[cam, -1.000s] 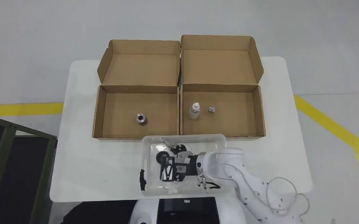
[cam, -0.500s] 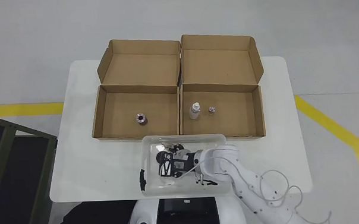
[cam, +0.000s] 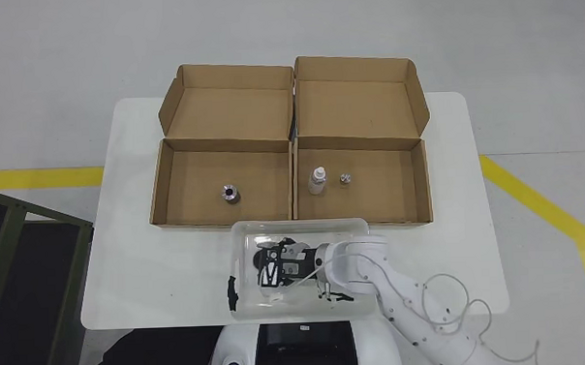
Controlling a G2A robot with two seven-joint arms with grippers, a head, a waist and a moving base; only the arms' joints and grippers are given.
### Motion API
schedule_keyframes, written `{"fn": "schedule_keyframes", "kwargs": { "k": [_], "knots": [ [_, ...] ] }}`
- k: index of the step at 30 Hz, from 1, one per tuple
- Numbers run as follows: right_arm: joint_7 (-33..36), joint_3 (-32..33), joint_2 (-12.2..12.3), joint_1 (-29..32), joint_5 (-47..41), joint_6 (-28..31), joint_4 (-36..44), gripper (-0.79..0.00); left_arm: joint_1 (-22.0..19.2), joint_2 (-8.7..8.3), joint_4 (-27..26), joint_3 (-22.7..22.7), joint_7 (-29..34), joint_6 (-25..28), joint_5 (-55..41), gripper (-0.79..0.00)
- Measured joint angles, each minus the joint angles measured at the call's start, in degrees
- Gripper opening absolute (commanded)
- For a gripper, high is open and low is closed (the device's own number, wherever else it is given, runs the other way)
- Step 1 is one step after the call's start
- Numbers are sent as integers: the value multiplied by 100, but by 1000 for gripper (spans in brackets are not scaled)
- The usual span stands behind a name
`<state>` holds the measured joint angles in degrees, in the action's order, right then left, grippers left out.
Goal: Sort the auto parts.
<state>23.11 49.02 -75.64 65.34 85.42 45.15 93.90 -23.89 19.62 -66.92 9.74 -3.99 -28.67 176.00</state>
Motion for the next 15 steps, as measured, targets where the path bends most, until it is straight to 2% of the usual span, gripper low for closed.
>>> {"fn": "schedule_keyframes", "kwargs": {
  "k": [2,3,4,15],
  "knots": [
    [-2,-2,6,-6,-29,18,2,-665,0,0,0,0,0,0,0,0],
    [-5,-1,10,-8,-50,30,10,-757,0,0,0,0,0,0,0,0],
    [-7,2,14,-8,-67,42,16,-785,0,0,0,0,0,0,0,0],
    [4,303,139,188,-393,305,551,-785,0,0,0,0,0,0,0,0]
  ]
}}
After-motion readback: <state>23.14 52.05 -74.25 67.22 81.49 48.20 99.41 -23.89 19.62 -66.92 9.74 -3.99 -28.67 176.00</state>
